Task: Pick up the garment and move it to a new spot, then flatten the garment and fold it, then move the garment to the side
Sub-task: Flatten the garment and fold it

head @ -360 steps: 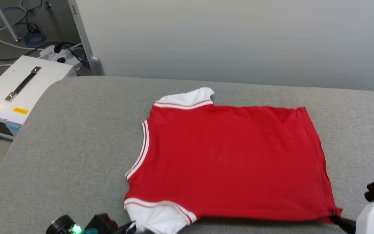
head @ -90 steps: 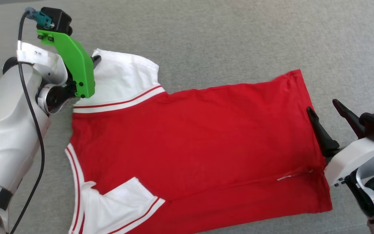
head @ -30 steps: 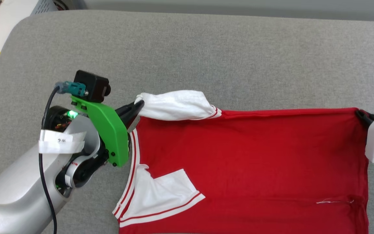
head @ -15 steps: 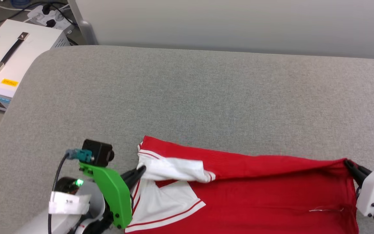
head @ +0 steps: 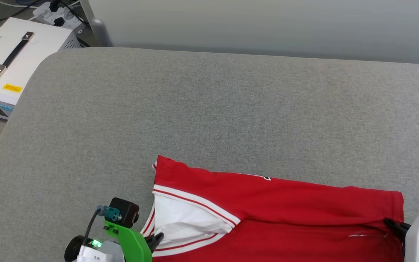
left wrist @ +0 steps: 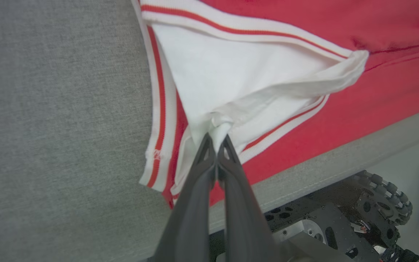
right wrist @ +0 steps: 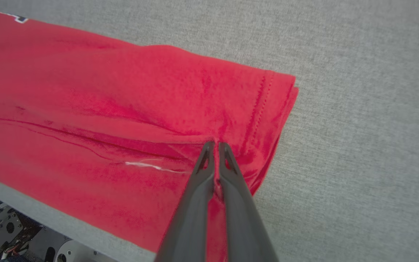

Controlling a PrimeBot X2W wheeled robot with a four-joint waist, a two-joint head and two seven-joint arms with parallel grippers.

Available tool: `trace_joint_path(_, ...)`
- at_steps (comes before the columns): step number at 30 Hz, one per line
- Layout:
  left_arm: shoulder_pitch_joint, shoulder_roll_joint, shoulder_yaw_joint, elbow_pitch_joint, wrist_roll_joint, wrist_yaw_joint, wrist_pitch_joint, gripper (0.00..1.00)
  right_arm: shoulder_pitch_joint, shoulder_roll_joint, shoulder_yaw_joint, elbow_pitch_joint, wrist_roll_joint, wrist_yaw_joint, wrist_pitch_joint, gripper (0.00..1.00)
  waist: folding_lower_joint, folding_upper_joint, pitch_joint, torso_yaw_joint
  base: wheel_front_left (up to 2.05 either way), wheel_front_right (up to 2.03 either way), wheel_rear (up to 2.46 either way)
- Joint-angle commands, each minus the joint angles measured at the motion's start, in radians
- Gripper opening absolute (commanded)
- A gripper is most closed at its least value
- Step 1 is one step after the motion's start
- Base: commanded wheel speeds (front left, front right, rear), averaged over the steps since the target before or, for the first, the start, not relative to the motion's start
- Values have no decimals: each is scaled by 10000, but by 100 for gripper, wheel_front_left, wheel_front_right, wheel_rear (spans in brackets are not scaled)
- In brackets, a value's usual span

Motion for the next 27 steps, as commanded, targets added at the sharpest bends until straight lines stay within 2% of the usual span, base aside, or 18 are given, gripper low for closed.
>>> trace_joint_path(1, -180, -111, -81, 245, 166, -97, 13, 0, 114, -102, 80, -40, 71, -6, 96, 0, 0, 0, 54, 0, 0, 0, 0)
trace_joint_path(8, -561, -495, -354, 1377, 470, -498, -12, 0, 74, -460, 416, 104, 70, -6, 432, 0, 0, 0, 200, -54, 0, 0, 0)
trace_joint_path(9, -613, -544, -397, 1492, 536, -558, -45, 0, 51, -439, 395, 192, 20, -6, 400, 24, 0, 0, 204, -60, 0, 0, 0)
trace_joint_path(10, -654, -581, -427, 1579, 608, -583, -88, 50, 37, -391, 379, 266, -4, -6, 371, 100, 0, 0, 202, -61, 0, 0, 0)
trace_joint_path(11, -686, -637, -460, 1679, 663, -612, -132, 100, 32, -311, 396, 337, 17, -6, 375, 100, 0, 0, 190, -60, 0, 0, 0)
trace_joint_path(16, -660, -800, -565, 1993, 710, -669, -205, 100, 100, -199, 573, 359, 176, -6, 416, 100, 0, 0, -29, -93, 0, 0, 0)
trace_joint_path(20, -605, -784, -421, 1971, 726, -539, -515, 100, 252, -252, 435, 264, 368, -6, 491, 100, 0, 0, -344, -113, 0, 0, 0)
trace_joint_path(24, -554, -752, -73, 1726, 787, -246, -1162, 100, 437, -70, -53, -3, 590, -6, 766, 100, 0, 0, -647, -151, 0, 0, 0)
trace_joint_path(27, -608, -780, 357, 1401, 1052, 65, -2156, 100, 564, 325, -623, -250, 631, -6, 1133, 100, 0, 0, -775, -175, 0, 0, 0)
